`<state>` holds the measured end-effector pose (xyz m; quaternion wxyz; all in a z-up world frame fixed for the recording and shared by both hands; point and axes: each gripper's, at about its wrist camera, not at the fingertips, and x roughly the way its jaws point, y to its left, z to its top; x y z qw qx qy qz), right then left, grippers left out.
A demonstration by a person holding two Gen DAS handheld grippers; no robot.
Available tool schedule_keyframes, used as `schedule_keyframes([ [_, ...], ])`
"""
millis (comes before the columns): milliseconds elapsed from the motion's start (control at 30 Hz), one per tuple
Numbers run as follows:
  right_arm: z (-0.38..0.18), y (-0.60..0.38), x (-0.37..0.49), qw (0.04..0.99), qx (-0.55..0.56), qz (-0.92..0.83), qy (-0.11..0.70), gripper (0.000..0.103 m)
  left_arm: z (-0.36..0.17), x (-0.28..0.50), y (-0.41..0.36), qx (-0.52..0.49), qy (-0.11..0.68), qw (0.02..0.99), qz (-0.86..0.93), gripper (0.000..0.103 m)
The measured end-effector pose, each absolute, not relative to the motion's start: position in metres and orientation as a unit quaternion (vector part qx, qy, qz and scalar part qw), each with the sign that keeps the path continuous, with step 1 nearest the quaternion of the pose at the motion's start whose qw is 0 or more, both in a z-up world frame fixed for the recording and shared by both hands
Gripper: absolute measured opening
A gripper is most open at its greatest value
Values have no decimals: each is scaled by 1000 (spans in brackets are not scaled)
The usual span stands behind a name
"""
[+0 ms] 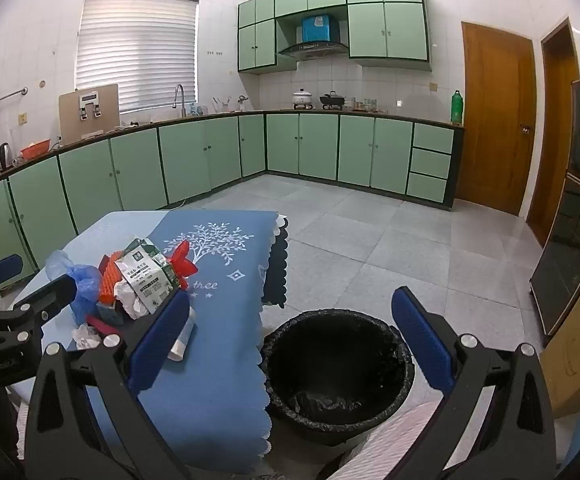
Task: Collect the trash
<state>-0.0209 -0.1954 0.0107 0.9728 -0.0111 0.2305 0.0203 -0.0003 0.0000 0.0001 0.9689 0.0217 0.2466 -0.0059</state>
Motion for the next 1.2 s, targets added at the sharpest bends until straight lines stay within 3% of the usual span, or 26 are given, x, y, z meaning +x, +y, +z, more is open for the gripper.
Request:
schedule_keyframes([
  [1200,12,-195,-20,972,-4,21,233,98,0,-1,-2,26,246,969,-5,97],
])
